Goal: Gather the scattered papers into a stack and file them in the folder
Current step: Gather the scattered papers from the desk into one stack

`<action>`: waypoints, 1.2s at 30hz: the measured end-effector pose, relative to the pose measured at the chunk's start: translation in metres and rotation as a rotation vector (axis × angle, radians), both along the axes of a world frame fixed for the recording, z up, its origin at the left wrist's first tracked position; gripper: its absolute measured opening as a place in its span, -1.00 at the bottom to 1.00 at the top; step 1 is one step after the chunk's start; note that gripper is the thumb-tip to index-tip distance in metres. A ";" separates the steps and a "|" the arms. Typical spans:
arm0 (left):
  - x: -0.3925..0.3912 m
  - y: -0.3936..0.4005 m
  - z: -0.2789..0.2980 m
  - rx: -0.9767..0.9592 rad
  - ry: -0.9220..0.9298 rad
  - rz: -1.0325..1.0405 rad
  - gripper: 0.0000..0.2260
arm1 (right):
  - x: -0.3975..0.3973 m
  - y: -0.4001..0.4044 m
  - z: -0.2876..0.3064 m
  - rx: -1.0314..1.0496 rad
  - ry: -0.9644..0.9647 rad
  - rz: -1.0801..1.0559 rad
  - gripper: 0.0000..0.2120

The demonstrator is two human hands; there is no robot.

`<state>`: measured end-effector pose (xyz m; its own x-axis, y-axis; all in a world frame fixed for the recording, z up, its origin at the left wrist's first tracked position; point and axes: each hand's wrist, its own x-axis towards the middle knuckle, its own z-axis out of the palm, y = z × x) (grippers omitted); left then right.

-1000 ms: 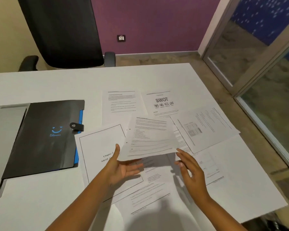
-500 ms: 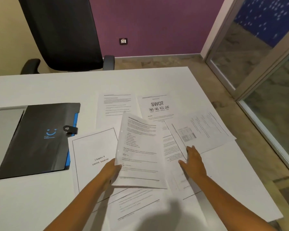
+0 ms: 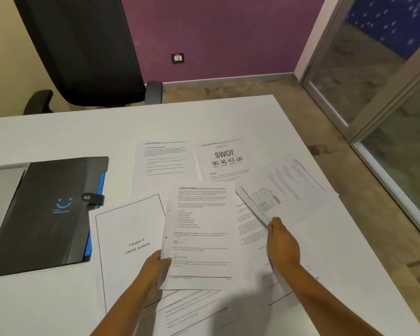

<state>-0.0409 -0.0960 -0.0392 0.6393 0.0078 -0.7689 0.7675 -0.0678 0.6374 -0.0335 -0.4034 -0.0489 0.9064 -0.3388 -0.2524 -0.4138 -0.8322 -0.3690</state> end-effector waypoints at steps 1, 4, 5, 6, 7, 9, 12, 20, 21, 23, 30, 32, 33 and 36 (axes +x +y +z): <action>0.000 0.000 0.000 -0.002 -0.002 0.001 -0.89 | -0.002 0.004 0.007 0.065 -0.026 0.018 -0.68; 0.000 0.001 -0.002 -0.080 0.027 0.031 -0.76 | -0.014 0.017 0.015 0.099 -0.091 0.153 -0.57; -0.001 0.001 -0.003 -0.147 0.055 0.077 -0.71 | -0.019 0.023 0.014 0.097 -0.076 0.196 -0.57; -0.002 0.001 -0.004 -0.205 0.097 0.122 -0.65 | -0.027 0.026 0.011 0.101 -0.059 0.250 -0.56; -0.002 0.001 -0.004 -0.250 0.131 0.155 -0.61 | -0.036 0.029 0.007 0.080 -0.079 0.322 -0.56; 0.000 0.002 -0.005 -0.284 0.178 0.173 -0.50 | -0.052 0.036 -0.002 0.046 -0.100 0.479 -0.63; 0.003 0.003 -0.004 -0.288 0.209 0.164 -0.40 | -0.068 0.042 -0.008 0.167 -0.115 0.566 -0.65; 0.011 -0.008 0.019 -0.111 0.131 0.059 -0.80 | -0.073 0.035 -0.017 0.166 0.165 0.678 -0.58; 0.012 -0.009 0.022 -0.014 0.111 -0.006 -0.76 | -0.072 0.033 -0.013 0.160 0.144 0.698 -0.55; 0.012 -0.008 0.027 0.045 0.049 -0.106 -0.66 | -0.070 0.033 -0.004 0.284 0.057 0.604 -0.51; -0.001 0.007 0.029 -0.076 -0.118 -0.170 -0.69 | -0.020 0.045 0.024 0.600 -0.087 -0.126 -0.31; -0.003 0.010 0.031 -0.117 -0.146 -0.156 -0.72 | -0.009 0.047 0.029 0.554 -0.102 -0.165 -0.24; -0.003 0.010 0.032 -0.129 -0.159 -0.150 -0.73 | -0.004 0.045 0.032 0.531 -0.113 -0.193 -0.22; -0.003 0.010 0.034 -0.185 -0.190 -0.114 -0.73 | 0.009 0.035 0.041 0.546 -0.119 -0.294 -0.25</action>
<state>-0.0439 -0.0860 -0.0050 0.7609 -0.2011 -0.6169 0.6271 -0.0159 0.7787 -0.0240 -0.3686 -0.0084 0.8275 -0.4289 -0.3623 -0.5264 -0.3683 -0.7663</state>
